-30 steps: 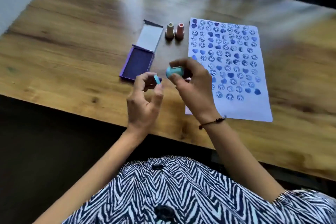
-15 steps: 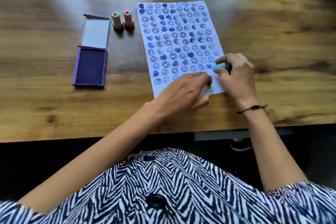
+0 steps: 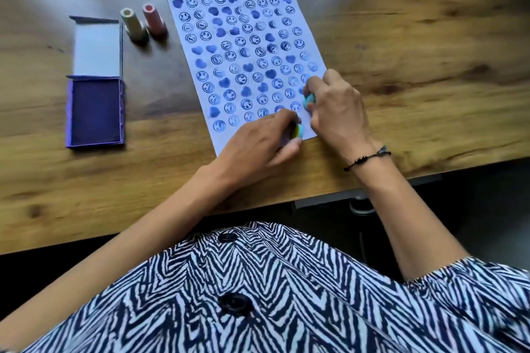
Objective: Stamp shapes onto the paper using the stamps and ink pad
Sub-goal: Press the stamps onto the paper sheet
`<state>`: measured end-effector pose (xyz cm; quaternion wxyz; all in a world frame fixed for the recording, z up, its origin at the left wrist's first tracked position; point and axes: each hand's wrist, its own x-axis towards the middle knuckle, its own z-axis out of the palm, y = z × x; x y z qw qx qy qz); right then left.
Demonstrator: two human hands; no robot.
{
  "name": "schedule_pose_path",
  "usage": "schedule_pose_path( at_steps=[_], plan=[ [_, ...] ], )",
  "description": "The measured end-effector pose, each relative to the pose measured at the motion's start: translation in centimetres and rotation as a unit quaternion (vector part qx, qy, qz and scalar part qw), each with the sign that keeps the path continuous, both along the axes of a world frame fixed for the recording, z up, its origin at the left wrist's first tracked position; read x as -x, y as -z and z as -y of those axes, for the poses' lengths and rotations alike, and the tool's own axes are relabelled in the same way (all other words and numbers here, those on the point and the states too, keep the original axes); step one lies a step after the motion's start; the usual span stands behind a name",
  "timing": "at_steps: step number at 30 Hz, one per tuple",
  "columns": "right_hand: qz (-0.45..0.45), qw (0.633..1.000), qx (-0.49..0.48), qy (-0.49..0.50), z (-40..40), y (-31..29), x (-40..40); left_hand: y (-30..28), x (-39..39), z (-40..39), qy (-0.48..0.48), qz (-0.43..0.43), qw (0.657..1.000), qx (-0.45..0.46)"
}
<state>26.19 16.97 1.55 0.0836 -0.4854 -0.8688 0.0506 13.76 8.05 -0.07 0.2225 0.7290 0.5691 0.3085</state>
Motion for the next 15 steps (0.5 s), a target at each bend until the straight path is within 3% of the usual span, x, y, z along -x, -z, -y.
schedule_pose_path(
  at_steps=[15],
  plan=[
    [0.02, 0.999, 0.032, -0.032, -0.9, -0.55, -0.08, -0.12, 0.12, -0.03, 0.003, 0.002, 0.999, 0.037]
  ],
)
